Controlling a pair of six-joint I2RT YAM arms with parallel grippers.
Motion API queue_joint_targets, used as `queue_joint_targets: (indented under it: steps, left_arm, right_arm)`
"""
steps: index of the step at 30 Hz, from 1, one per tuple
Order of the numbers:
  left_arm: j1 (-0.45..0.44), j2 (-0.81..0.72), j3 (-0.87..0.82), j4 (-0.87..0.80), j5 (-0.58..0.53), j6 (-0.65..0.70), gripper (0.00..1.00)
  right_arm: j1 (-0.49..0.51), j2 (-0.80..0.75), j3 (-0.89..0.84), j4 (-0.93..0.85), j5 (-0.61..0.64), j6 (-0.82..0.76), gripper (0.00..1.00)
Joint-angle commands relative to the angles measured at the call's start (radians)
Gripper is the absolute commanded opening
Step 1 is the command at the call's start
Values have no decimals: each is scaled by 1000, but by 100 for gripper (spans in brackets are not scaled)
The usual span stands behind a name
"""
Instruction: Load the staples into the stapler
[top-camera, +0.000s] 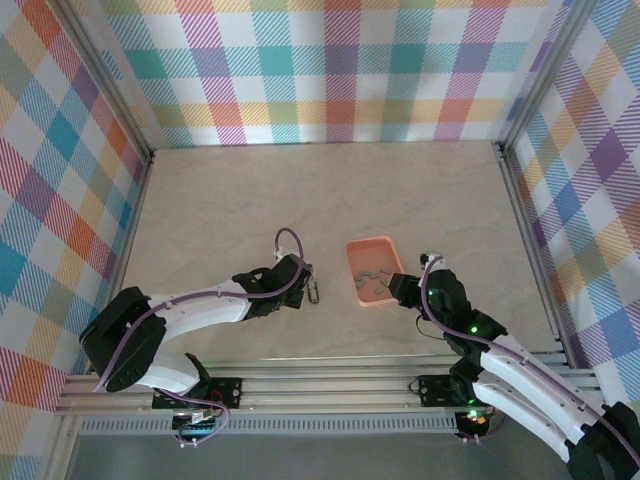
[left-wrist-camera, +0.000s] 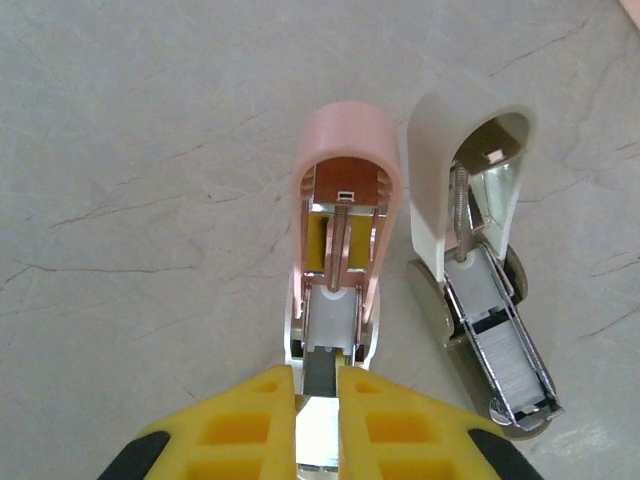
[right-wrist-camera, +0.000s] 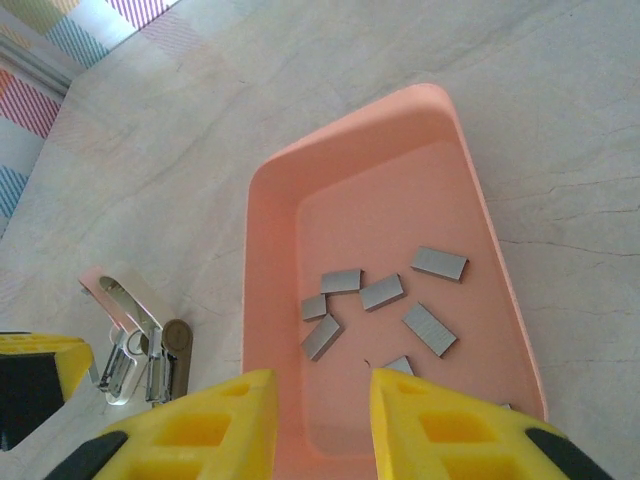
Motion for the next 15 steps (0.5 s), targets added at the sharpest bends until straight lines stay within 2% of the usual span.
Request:
queue_joint_targets:
  steps: [1, 15]
  left_arm:
    - [7, 13, -18, 6, -1, 10, 14]
    - [7, 29, -25, 24, 14, 5, 13]
  right_arm:
    - [-2, -14, -11, -6, 12, 19, 31]
    - [-2, -22, -14, -13, 12, 25, 31]
